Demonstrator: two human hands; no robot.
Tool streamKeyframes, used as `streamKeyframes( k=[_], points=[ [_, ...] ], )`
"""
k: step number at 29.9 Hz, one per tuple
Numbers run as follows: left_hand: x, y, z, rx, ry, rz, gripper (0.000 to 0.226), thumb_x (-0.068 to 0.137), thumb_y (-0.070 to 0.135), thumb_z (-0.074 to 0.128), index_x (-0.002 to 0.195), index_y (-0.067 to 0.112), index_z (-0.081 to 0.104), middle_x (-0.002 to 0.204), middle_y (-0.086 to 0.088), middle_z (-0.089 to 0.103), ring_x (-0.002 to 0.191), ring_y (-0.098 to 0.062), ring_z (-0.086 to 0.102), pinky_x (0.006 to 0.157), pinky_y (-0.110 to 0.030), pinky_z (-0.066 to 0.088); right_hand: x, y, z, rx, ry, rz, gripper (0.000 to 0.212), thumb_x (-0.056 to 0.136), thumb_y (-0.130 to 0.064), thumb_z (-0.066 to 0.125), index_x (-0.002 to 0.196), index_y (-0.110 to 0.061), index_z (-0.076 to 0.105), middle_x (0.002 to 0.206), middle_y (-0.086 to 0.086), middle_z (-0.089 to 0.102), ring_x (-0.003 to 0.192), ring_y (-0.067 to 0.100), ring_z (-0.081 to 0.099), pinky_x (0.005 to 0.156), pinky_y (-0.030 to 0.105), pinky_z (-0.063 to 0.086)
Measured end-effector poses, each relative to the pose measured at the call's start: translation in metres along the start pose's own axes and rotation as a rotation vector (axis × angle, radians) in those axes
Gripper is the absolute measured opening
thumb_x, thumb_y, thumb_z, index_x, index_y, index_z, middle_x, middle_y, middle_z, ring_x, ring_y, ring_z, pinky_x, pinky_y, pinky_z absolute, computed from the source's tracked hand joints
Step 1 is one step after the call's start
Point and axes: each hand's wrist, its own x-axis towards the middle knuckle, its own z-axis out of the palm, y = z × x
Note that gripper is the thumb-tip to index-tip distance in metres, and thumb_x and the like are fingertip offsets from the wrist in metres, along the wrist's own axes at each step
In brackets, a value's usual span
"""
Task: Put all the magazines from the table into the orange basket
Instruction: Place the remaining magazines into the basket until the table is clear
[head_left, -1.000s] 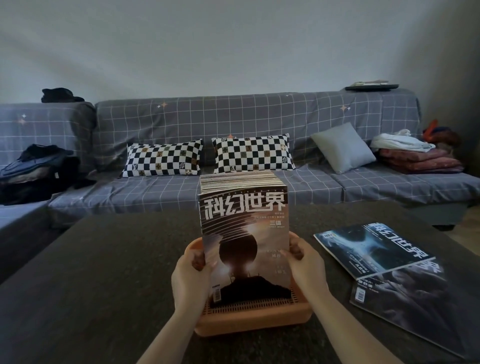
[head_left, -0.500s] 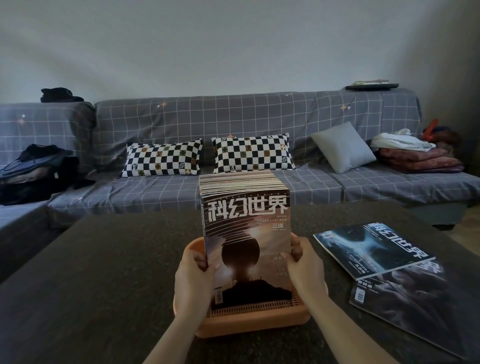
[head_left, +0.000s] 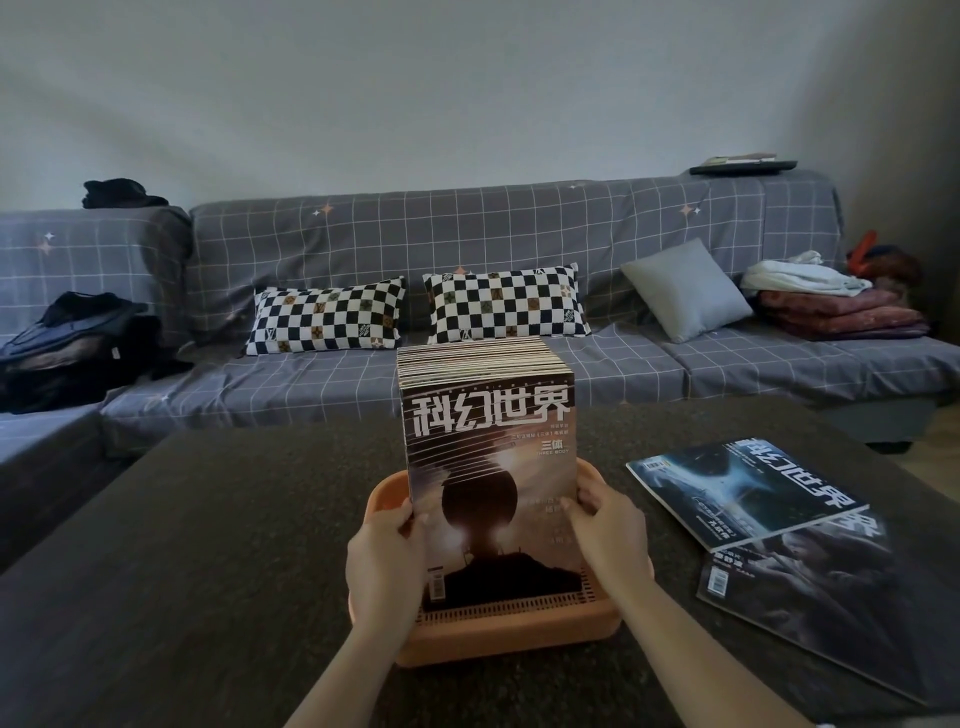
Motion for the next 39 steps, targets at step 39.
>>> streamKeyframes(
  k=[39],
  points=[
    [-0.054,0.139,0.186,-0.135,-0.604,0.308,0.021,0.092,0.033,0.058,0.114,0.031,0.056,0.109,0.014,0.06,0.092,0.003,0.057,0.067,-0.01,0.042,0.016,0.103,-0.121,0.023,0.178,0.148,0.033,0.086,-0.036,0.062,0.117,-0.024,0.059,0.104,-0.003,0.067,0.091,0.01,0.061,0.082,0.034,0.053]
  ],
)
